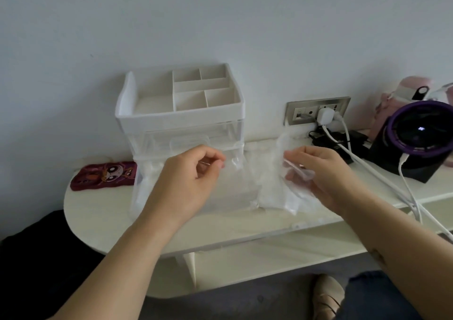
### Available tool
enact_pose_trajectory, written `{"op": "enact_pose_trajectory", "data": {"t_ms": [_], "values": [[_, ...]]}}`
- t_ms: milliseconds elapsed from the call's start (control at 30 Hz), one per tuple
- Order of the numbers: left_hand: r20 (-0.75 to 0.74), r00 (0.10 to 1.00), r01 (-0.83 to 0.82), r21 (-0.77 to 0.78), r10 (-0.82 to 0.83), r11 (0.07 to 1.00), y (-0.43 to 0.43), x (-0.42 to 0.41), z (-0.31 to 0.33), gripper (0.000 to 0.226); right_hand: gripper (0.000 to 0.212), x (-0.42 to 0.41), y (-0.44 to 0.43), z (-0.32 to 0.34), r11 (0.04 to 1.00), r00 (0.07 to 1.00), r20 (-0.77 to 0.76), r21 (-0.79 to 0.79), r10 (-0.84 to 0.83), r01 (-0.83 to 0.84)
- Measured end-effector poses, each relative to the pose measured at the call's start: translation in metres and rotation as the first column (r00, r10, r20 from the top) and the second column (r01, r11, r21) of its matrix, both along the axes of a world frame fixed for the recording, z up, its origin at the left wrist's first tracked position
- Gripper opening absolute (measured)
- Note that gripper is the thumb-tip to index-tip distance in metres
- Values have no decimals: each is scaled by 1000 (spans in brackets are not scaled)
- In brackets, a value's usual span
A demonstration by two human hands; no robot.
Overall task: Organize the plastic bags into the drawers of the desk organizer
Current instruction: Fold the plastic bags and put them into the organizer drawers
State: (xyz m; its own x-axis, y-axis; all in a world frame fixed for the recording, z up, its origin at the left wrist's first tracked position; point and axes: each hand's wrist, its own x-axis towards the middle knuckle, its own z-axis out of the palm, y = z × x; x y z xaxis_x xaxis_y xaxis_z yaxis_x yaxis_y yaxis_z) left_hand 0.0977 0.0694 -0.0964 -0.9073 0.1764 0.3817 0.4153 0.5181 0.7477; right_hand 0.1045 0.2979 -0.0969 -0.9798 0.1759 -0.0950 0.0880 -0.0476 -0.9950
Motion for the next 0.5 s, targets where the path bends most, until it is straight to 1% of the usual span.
{"op": "enact_pose_trajectory", "data": {"t_ms": [33,67,100,133,167,200,233,267,300,333,367,400,433,500], "values": [[90,992,78,114,-88,991,2,3,4,9,13,3,-11,6,996,1000,-12,-92,-4,3],[185,962,156,234,-201,960,3,5,7,17,11,6,-22,10,989,999,-36,-146,-4,-2],[266,910,215,350,-317,912,4,6,8,30,11,9,-35,14,984,998,-69,-176,1,-14],[327,848,246,454,-417,857,4,6,8,43,13,12,-47,17,987,994,-111,-161,9,-27],[352,788,262,548,-504,794,1,6,9,52,15,13,-59,20,996,987,-160,-84,19,-33],[348,740,276,622,-575,732,-1,5,11,60,18,15,-70,22,999,977,-207,38,40,-33],[332,708,283,675,-624,681,-4,4,11,67,20,15,-79,24,987,965,-250,153,79,-41],[315,689,278,717,-653,639,-10,1,12,73,21,15,-89,26,971,949,-283,226,138,-73],[304,678,265,748,-669,609,-13,-1,13,74,23,13,-95,27,957,931,-303,263,205,-125],[310,677,232,772,-668,592,-19,-3,14,69,25,10,-102,28,936,912,-306,304,272,-177],[329,689,180,786,-646,592,-26,-5,14,58,26,5,-108,26,906,899,-299,374,321,-199],[360,710,110,792,-605,601,-32,-8,13,46,25,-1,-113,22,861,893,-287,474,347,-182],[406,733,26,785,-546,619,-37,-11,11,37,21,-8,-116,17,799,889,-273,582,368,-152],[503,765,-141,741,-403,657,-45,-17,3,28,18,-21,-120,7,637,875,-229,763,427,-111]]}}
